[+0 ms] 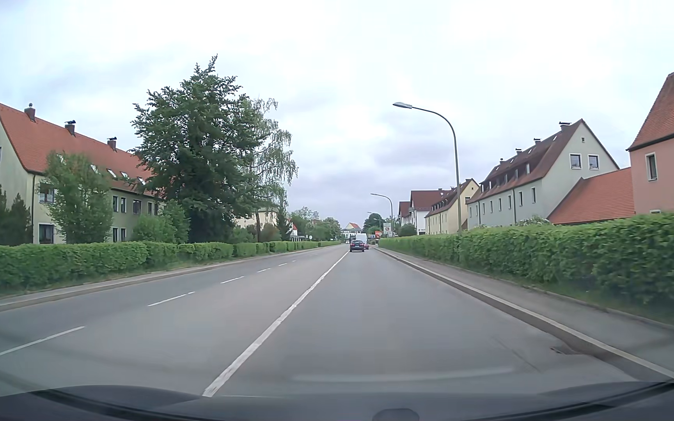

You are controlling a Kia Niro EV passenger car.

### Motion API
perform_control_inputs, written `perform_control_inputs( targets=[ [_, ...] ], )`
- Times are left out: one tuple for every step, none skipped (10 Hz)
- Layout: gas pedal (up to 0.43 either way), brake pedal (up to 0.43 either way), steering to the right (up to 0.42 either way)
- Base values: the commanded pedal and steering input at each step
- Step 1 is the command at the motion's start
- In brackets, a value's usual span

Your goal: Follow the waypoints while adhering to traffic rules and regulations

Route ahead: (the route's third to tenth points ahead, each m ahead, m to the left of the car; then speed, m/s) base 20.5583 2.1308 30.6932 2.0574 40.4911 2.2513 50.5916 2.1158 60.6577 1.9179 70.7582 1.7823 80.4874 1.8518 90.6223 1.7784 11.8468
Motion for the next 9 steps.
perform_control_inputs(
  targets=[
    [0.008, 0.0, 0.0],
    [0.008, 0.0, -0.001],
    [0.008, 0.0, -0.001],
    [0.0, 0.0, 0.0],
    [0.0, 0.0, 0.0],
    [0.0, 0.0, 0.0],
    [0.0, 0.0, 0.0],
    [0.0, 0.0, 0.0],
    [0.0, 0.0, 0.0]
  ],
)
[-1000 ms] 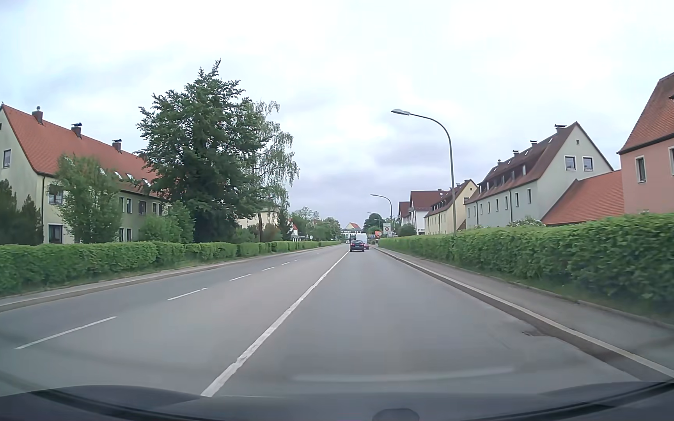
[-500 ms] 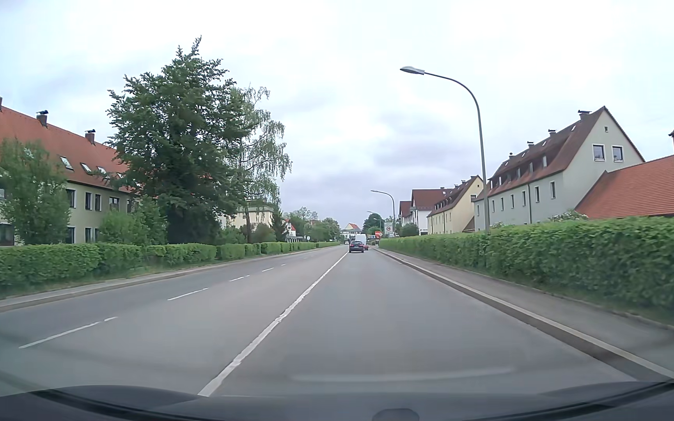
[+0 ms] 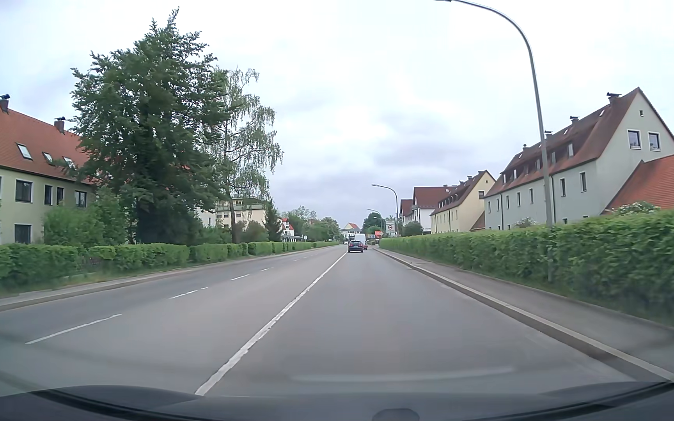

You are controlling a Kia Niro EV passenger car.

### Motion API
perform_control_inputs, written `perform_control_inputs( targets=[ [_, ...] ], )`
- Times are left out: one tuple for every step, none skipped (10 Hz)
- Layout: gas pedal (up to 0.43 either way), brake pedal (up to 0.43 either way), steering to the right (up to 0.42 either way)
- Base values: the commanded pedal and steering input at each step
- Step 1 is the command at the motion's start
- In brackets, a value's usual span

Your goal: Follow the waypoints while adhering to traffic rules and regulations

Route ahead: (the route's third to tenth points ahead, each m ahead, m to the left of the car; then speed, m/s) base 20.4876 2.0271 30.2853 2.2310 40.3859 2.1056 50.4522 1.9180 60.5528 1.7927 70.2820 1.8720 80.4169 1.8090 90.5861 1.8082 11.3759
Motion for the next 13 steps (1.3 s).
perform_control_inputs(
  targets=[
    [0.0, 0.0, 0.0],
    [0.008, 0.0, -0.001],
    [0.008, 0.0, -0.001],
    [0.02, 0.0, -0.001],
    [0.039, 0.0, -0.001],
    [0.047, 0.0, -0.002],
    [0.067, 0.0, -0.003],
    [0.067, 0.0, -0.004],
    [0.067, 0.0, -0.004],
    [0.067, 0.0, -0.004],
    [0.067, 0.0, -0.004],
    [0.067, 0.0, -0.004],
    [0.067, 0.0, -0.004]
  ],
)
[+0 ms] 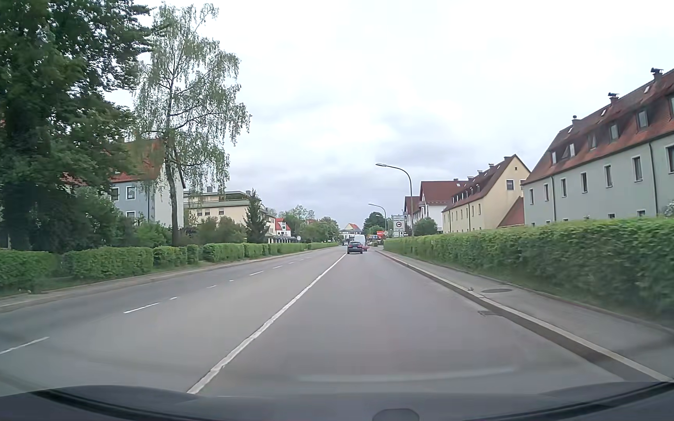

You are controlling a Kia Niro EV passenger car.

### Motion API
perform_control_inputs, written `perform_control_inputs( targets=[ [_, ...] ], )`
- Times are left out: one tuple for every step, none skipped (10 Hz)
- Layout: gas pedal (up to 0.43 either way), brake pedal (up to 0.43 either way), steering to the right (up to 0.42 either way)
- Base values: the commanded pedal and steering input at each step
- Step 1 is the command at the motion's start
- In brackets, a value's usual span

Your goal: Follow the waypoints while adhering to traffic rules and regulations

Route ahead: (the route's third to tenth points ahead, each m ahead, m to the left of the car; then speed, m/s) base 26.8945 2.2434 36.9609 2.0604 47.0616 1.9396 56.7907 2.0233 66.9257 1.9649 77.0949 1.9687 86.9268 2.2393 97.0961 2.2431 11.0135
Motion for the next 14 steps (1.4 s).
perform_control_inputs(
  targets=[
    [0.067, 0.0, -0.003],
    [0.067, 0.0, -0.004],
    [0.067, 0.0, -0.004],
    [0.067, 0.0, -0.004],
    [0.067, 0.0, -0.004],
    [0.067, 0.0, -0.004],
    [0.067, 0.0, -0.004],
    [0.067, 0.0, -0.004],
    [0.067, 0.0, -0.004],
    [0.067, 0.0, -0.004],
    [0.067, 0.0, -0.004],
    [0.067, 0.0, -0.004],
    [0.067, 0.0, -0.004],
    [0.067, 0.0, -0.004]
  ],
)
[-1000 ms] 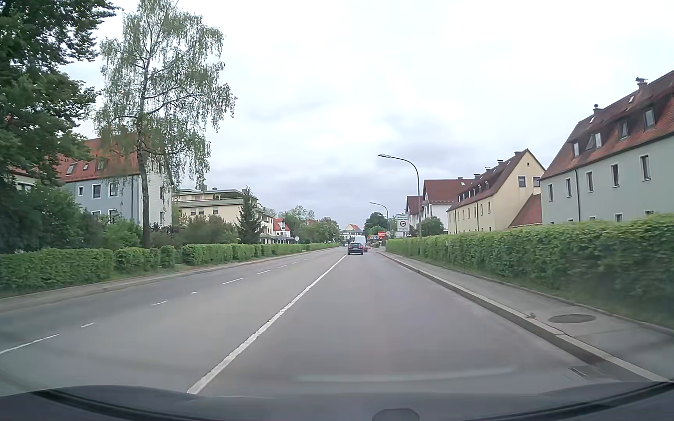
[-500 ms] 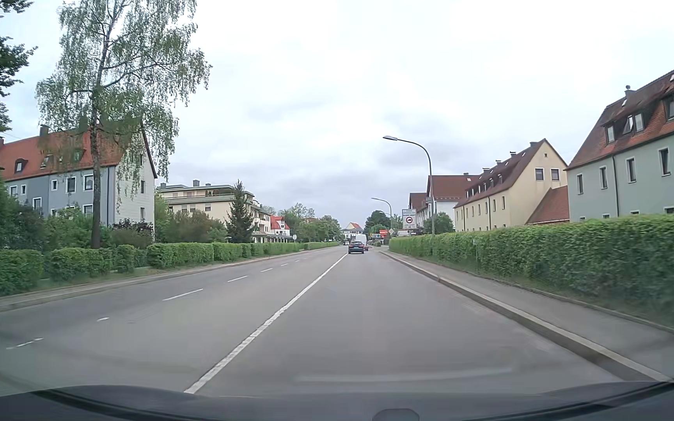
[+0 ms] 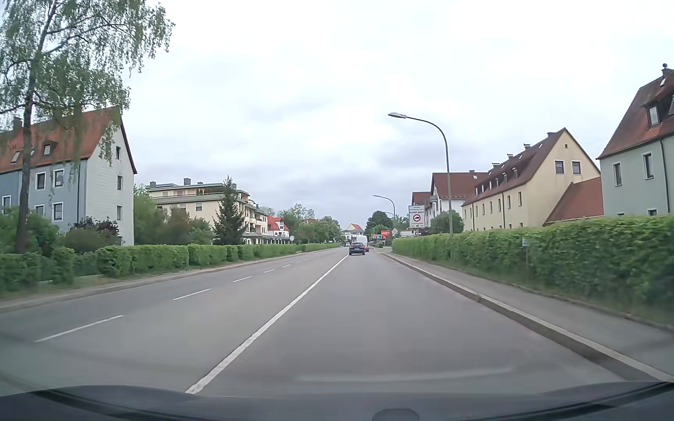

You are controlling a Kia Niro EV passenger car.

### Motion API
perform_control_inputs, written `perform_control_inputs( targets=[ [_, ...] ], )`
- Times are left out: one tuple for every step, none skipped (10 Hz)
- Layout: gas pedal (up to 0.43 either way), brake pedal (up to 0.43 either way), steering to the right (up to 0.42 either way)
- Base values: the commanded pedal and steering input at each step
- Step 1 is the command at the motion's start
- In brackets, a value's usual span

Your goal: Follow the waypoints while adhering to traffic rules and regulations

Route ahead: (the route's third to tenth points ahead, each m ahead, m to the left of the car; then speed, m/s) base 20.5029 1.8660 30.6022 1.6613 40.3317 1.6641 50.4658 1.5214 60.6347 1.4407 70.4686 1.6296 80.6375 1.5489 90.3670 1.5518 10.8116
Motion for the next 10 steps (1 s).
perform_control_inputs(
  targets=[
    [0.067, 0.0, -0.004],
    [0.067, 0.0, -0.004],
    [0.067, 0.0, -0.004],
    [0.067, 0.0, -0.004],
    [0.079, 0.0, -0.004],
    [0.079, 0.0, -0.004],
    [0.079, 0.0, -0.004],
    [0.079, 0.0, -0.004],
    [0.079, 0.0, -0.004],
    [0.079, 0.0, -0.004]
  ],
)
